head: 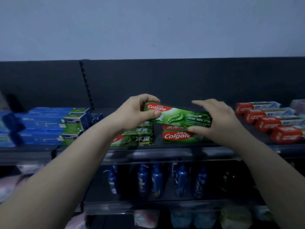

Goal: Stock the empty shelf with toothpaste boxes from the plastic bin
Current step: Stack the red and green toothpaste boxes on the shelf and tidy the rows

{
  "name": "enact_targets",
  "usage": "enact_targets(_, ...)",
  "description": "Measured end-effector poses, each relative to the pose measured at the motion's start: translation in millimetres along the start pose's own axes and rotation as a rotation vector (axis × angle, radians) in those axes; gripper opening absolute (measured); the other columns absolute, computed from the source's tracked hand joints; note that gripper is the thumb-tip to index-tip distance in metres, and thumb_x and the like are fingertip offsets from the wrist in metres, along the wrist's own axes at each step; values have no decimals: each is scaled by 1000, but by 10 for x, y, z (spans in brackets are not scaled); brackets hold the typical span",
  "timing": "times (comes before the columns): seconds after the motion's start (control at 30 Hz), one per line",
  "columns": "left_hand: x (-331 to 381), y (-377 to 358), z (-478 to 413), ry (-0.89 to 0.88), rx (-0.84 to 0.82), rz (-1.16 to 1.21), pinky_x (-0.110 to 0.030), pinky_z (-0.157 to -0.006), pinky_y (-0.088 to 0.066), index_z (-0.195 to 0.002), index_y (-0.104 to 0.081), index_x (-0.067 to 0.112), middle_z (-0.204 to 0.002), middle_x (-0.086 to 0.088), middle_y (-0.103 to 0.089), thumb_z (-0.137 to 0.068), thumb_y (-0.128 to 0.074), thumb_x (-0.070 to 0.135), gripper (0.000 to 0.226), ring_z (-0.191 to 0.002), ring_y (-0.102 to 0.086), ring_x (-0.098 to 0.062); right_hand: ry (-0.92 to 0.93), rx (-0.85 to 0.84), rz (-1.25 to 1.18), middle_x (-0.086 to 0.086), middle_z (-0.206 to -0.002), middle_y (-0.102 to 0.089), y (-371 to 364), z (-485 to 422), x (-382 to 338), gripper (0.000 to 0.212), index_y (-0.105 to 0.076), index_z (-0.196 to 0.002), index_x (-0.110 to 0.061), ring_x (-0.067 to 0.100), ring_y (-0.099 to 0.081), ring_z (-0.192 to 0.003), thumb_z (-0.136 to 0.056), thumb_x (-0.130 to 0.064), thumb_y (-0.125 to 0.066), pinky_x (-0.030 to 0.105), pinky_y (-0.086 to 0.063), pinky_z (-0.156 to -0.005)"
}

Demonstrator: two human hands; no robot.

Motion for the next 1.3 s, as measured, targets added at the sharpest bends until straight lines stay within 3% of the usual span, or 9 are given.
enact_targets(0.13, -23, 412, 359, -184, 161, -232, -33, -92, -50, -115, -55, 33, -112, 14, -60, -80, -72, 26, 39, -104, -62, -9, -23, -131, -113, -14, -115, -50, -179, -164, -100, 62, -48, -131, -33, 13, -49, -112, -75, -43, -72, 39, -43, -92)
enact_targets(0.27, -111, 681, 589, -234, 287, -527, -17, -97, -39, -128, -49, 21, -118, 13, -48, -77, -77, 15, 58, -109, -44, 5, 137, 95, -65, -19, -103, -44, -177, -282, -544, 40, -55, -114, -31, 8, -41, -99, -79, -20, -71, 32, -38, -71)
enact_targets(0.47, -329, 1087, 764, -97, 269, -494, -6, -85, -35, -128, -50, 23, -117, 10, -52, -75, -78, 30, 60, -105, -48, -2, 285, 341, -47, 1, -112, -56, -293, -324, -1043, 48, -61, -111, -17, 21, -43, -105, -67, -1, -72, 30, -45, -56)
enact_targets(0.7, -516, 1414, 789, -94, 249, -473, -5, -85, -34, -133, -45, 22, -117, 13, -46, -75, -78, 23, 67, -106, -45, -1, 286, 412, -12, 6, -112, -57, -449, -380, -1390, 48, -62, -108, -11, 22, -44, -108, -64, 7, -71, 28, -45, -58)
enact_targets(0.77, -532, 1486, 768, -131, 267, -502, -5, -88, -31, -136, -43, 19, -119, 12, -43, -76, -78, 22, 69, -109, -42, 1, 250, 368, -29, 7, -125, -54, -521, -410, -1414, 50, -59, -113, -13, 24, -43, -120, -67, 0, -76, 32, -47, -75)
enact_targets(0.87, -544, 1557, 719, -207, 273, -591, -1, -89, -27, -136, -43, 15, -121, 9, -39, -78, -76, 19, 67, -109, -36, 3, 76, 149, -185, -3, -142, -40, -655, -531, -1299, 62, -48, -131, -24, 18, -34, -133, -76, -20, -77, 33, -32, -101)
enact_targets(0.93, -562, 1555, 668, -236, 256, -622, -7, -91, -27, -134, -45, 14, -122, 4, -40, -79, -75, 15, 63, -108, -36, 1, -7, 31, -237, -10, -130, -43, -705, -621, -1232, 69, -41, -138, -28, 10, -41, -122, -79, -23, -75, 28, -34, -98)
enact_targets(1.03, -583, 1470, 554, -255, 204, -640, -17, -90, -33, -125, -46, 13, -120, -1, -42, -77, -71, 9, 54, -105, -40, -6, -22, -18, -159, -10, -113, -44, -751, -695, -1251, 58, -48, -131, -25, 12, -48, -108, -79, -14, -71, 27, -37, -86)
enact_targets(1.3, -689, 1101, 268, -128, -15, -961, -36, -72, -45, -117, -36, 17, -106, -7, -54, -79, -69, 23, 50, -93, -55, -28, -244, -75, -48, -4, -114, -46, -972, -637, -1021, 47, -47, -118, -30, 16, -47, -99, -80, -12, -68, 34, -41, -84)
Point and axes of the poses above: each hand's wrist, its own z-axis away from the middle knuckle, its own y-axis out of the back of the hand, x = y × z, the point moved 9 cm from there along -z, towards the middle knuckle
